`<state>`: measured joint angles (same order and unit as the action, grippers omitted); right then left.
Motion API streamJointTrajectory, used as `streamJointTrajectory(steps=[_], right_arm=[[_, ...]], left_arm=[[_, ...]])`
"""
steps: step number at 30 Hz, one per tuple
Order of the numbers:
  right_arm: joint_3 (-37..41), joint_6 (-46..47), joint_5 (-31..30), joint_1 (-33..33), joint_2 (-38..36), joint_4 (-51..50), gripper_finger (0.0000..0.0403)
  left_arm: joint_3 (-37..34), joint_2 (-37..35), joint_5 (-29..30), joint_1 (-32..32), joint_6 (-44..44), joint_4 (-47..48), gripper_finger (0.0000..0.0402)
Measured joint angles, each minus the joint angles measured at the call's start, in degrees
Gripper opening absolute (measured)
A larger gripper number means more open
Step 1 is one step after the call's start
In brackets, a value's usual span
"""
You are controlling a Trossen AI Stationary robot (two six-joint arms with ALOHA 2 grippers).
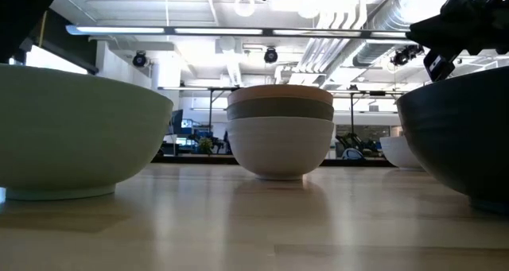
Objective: Nest bowls inside each other
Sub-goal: Stack the blue bowl on the orange bowl
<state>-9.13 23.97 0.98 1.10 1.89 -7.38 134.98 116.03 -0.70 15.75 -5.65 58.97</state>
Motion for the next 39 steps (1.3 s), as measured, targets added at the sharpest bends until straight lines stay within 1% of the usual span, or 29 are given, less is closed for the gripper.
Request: streamJointTrajectory(steps=[5,10,12,14,23,28,31,34,39], right_arm=[[0.0,0.0,0.5,0.0,0.0,0.7,0.0044],[0.0,0.0,0.5,0.0,0.0,1.3,0.0044],[0.0,0.0,0.6,0.0,0.0,1.3,0.0044],[0.0,0.0,1.0,0.0,0.0,1.3,0.0044],[0.0,0.0,1.2,0.0,0.0,2.2,0.0044],[0.0,0.0,1.2,0.0,0.0,2.4,0.0044],[0.0,0.0,1.2,0.0,0.0,3.0,0.0044],[0.0,0.0,1.2,0.0,0.0,3.8,0.0044],[0.0,0.0,2.6,0.0,0.0,4.7,0.0044]], left_arm=[[0.0,-0.3,2.9,0.2,0.5,4.4,0.0115],[0.0,-1.4,4.1,0.0,0.6,6.6,0.0115],[-0.1,-2.4,4.8,0.2,0.9,8.8,0.0115],[0.0,-3.4,6.4,0.1,0.9,8.7,0.0115],[0.0,-8.5,8.1,-0.1,2.1,10.8,0.0115],[0.0,-11.2,7.5,-0.9,2.5,14.4,0.0115],[0.0,-12.5,4.1,-1.2,3.2,17.0,0.0115],[0.0,-14.1,0.3,-1.2,5.1,21.7,0.0115],[0.0,-16.1,-0.1,-1.9,9.5,30.3,0.0115]])
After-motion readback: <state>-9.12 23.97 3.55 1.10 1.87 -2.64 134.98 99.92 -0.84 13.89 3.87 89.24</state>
